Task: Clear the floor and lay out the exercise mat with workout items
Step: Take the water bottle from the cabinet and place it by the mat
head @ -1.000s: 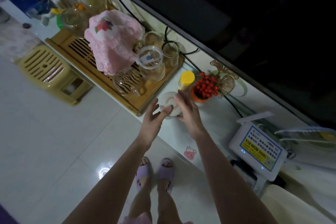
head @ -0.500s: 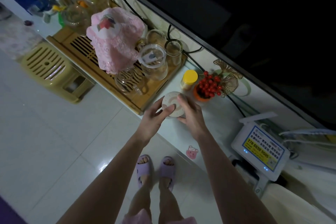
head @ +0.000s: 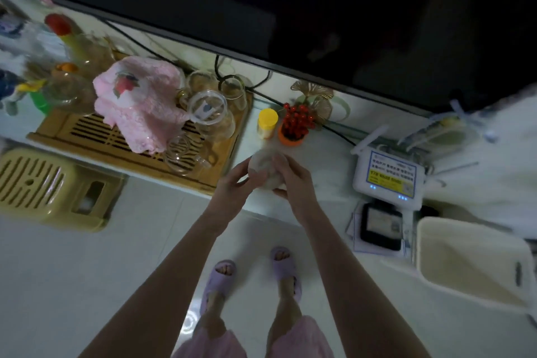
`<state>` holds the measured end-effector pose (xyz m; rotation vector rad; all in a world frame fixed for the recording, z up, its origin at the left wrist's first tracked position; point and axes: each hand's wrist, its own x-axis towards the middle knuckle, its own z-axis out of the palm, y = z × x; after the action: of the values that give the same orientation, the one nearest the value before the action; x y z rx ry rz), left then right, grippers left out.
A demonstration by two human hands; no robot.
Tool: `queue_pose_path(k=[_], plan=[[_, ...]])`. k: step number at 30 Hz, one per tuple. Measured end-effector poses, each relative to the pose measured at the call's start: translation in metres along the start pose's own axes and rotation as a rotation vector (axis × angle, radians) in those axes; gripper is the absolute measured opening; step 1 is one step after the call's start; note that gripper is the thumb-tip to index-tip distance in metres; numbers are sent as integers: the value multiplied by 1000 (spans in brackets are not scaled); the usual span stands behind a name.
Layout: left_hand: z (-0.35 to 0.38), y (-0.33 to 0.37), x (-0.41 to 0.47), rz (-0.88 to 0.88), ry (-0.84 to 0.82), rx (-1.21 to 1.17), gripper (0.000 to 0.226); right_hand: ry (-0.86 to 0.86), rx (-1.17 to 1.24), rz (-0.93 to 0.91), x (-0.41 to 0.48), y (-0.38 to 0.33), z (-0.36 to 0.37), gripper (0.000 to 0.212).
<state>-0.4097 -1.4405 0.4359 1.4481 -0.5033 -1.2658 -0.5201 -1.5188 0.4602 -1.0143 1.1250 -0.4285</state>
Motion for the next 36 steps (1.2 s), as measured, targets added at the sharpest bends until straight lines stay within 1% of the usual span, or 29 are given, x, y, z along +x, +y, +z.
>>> queue_pose_path(k=[4,6,10,12,14,16,19,24,27,32,33,36], plan=[[-8,4,-11,-9,-157,114,21,139,118,-35,-32,13,7,14],[-4,3,-19,-13,-266,196,27,224,167,-56,-52,24,4,14],[18,-2,-40,-5,-392,315,20,377,282,-61,-91,44,-9,14],[27,-5,-49,9,-435,353,26,426,316,-67,-108,53,-14,13],[45,-11,-66,15,-534,398,36,510,367,-78,-134,67,-26,13],[55,-18,-78,9,-599,412,30,569,392,-86,-153,76,-33,14],[76,-35,-108,-5,-708,465,22,688,437,-106,-194,101,-43,15],[96,-65,-174,-75,-926,498,26,851,536,-134,-269,150,-44,16],[98,-84,-212,-93,-1027,520,29,943,600,-129,-312,177,-32,12],[107,-130,-278,-143,-1193,621,35,1108,709,-120,-390,228,-20,21],[112,-147,-305,-175,-1273,668,35,1180,764,-112,-417,251,-14,22],[115,-170,-330,-213,-1358,675,31,1262,832,-102,-446,274,-5,23]])
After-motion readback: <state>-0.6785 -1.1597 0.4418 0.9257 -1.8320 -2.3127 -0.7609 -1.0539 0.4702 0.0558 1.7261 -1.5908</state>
